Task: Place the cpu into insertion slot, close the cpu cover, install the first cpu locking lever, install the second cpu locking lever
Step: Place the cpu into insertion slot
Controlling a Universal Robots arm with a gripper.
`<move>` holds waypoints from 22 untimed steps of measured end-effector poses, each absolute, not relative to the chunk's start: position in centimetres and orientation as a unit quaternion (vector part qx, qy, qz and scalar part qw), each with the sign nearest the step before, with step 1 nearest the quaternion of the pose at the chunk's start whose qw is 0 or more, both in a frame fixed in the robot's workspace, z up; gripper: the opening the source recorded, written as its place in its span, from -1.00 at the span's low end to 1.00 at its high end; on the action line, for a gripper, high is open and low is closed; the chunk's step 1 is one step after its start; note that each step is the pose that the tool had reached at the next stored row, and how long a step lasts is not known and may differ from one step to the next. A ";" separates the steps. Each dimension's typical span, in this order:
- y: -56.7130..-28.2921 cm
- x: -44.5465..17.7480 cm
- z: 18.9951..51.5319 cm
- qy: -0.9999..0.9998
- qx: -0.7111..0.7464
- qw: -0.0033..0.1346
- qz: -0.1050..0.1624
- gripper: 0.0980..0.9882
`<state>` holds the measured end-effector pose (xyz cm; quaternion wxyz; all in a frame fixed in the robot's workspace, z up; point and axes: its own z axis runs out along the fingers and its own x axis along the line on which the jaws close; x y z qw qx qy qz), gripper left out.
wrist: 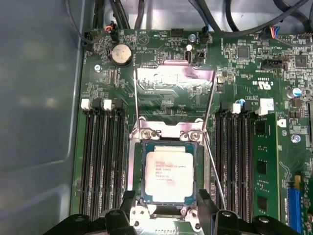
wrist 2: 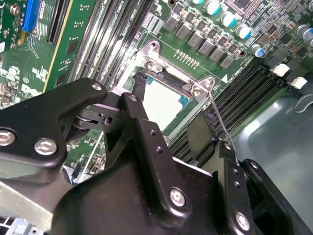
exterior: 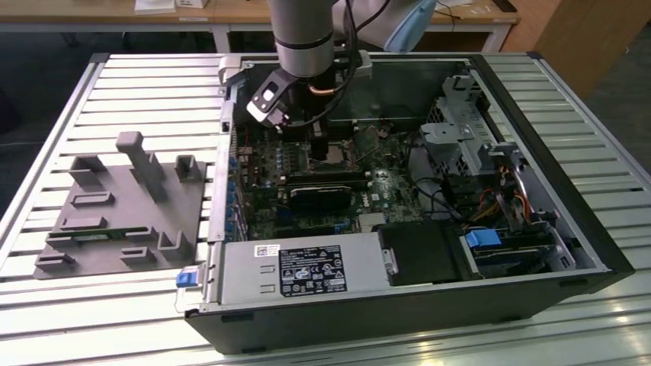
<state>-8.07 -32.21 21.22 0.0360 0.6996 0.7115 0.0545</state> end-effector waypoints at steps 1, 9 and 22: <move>-32.2 -8.0 21.2 0.713 0.699 0.036 0.055 0.15; -32.2 -8.2 21.1 0.719 0.692 0.035 0.055 0.15; -32.2 -9.5 21.0 0.723 0.688 0.035 0.055 0.15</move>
